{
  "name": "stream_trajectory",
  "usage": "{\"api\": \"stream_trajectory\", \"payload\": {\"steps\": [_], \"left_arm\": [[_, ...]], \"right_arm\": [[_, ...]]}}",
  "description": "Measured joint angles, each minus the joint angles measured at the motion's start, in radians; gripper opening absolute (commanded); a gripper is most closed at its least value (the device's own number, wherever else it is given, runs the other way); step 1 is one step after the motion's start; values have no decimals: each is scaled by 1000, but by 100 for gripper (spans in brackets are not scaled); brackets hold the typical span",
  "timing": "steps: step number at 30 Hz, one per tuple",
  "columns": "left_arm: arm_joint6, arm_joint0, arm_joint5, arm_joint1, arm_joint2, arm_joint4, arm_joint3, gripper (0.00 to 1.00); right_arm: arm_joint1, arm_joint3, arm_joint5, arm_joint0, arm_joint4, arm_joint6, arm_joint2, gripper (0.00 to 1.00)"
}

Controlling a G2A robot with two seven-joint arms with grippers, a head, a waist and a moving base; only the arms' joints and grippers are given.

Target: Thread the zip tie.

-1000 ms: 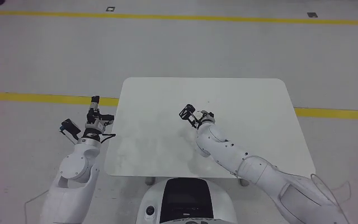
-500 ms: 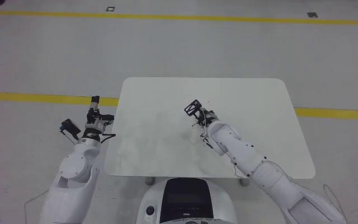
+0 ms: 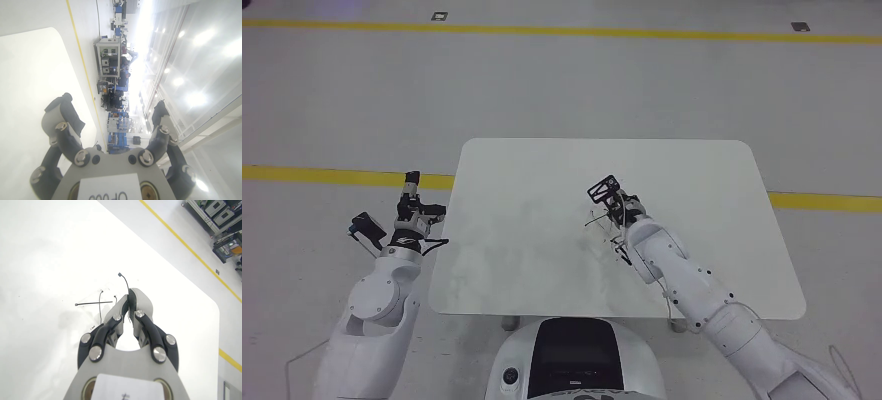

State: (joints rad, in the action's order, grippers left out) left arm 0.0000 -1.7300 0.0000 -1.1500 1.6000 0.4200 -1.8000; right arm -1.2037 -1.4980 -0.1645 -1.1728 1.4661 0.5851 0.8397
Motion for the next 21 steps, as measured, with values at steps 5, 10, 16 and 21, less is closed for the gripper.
{"api": "stream_trajectory", "payload": {"steps": [5, 10, 16, 21], "left_arm": [[0, 0, 0, 0, 0, 0, 0, 100], [0, 0, 0, 0, 0, 0, 0, 100], [0, 0, 0, 0, 0, 0, 0, 100], [0, 0, 0, 0, 0, 0, 0, 100]], "right_arm": [[4, -62, -78, -32, 110, -79, -10, 0], [33, -64, -180, 36, 104, -135, -119, 0], [28, -26, -175, 177, 104, -20, -209, 0], [5, 7, -175, 264, 104, 91, -262, 0]]}}
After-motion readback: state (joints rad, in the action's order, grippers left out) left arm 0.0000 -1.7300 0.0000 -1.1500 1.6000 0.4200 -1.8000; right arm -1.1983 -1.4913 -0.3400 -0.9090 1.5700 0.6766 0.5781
